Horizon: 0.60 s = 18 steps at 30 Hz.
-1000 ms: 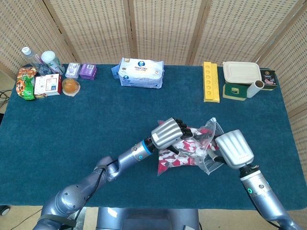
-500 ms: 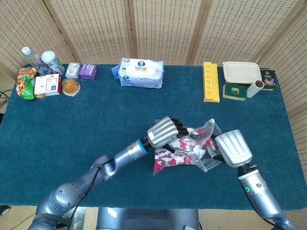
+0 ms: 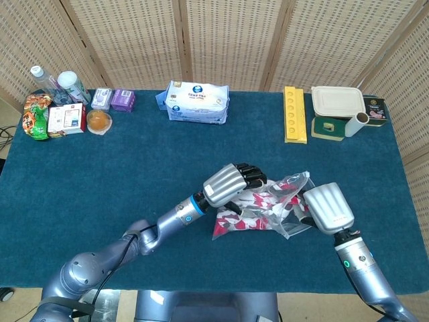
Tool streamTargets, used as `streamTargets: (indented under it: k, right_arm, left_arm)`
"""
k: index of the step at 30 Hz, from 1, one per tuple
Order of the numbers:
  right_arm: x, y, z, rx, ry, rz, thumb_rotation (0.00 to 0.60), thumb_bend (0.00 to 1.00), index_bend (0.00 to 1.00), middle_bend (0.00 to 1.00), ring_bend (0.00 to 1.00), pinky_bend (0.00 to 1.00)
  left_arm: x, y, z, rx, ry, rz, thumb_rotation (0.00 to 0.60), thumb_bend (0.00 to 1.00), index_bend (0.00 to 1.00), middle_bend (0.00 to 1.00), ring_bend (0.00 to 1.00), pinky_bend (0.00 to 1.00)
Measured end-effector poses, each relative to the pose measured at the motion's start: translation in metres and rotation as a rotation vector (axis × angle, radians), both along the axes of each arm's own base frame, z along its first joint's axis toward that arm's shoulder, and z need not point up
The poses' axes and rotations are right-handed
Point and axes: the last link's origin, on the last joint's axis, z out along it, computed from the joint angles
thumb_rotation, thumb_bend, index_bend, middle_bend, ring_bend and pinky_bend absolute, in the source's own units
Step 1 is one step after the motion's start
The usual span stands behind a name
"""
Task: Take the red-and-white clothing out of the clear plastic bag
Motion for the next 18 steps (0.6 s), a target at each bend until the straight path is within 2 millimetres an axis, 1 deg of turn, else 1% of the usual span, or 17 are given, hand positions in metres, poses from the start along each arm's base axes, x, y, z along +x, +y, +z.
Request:
streamTargets:
  k: [6, 11, 14, 18]
  right_arm:
    - [-0.005, -0.003, -0.003, 0.002, 0.020, -0.004, 0.435, 0.57, 0.66, 0.90, 1.00, 1.00]
    - [-0.010, -0.005, -0.006, 0.009, 0.044, -0.005, 0.435, 0.57, 0.66, 0.90, 1.00, 1.00]
    - [-0.011, -0.006, -0.008, 0.015, 0.053, -0.003, 0.437, 0.57, 0.66, 0.90, 1.00, 1.00]
    - [-0.011, -0.006, -0.008, 0.020, 0.060, 0.004, 0.431, 0.57, 0.66, 0.90, 1.00, 1.00]
  left_arm:
    - [-0.001, -0.002, 0.007, -0.010, 0.011, 0.005, 0.600, 0.00, 0.11, 0.25, 0.18, 0.33]
    - [-0.005, -0.005, 0.017, -0.008, 0.020, 0.011, 0.600, 0.00, 0.10, 0.24, 0.17, 0.33]
    - [-0.011, -0.006, 0.026, 0.002, 0.031, 0.021, 0.600, 0.00, 0.10, 0.23, 0.16, 0.32]
    - [-0.023, -0.005, 0.040, 0.029, 0.066, 0.054, 0.600, 0.00, 0.09, 0.21, 0.13, 0.29]
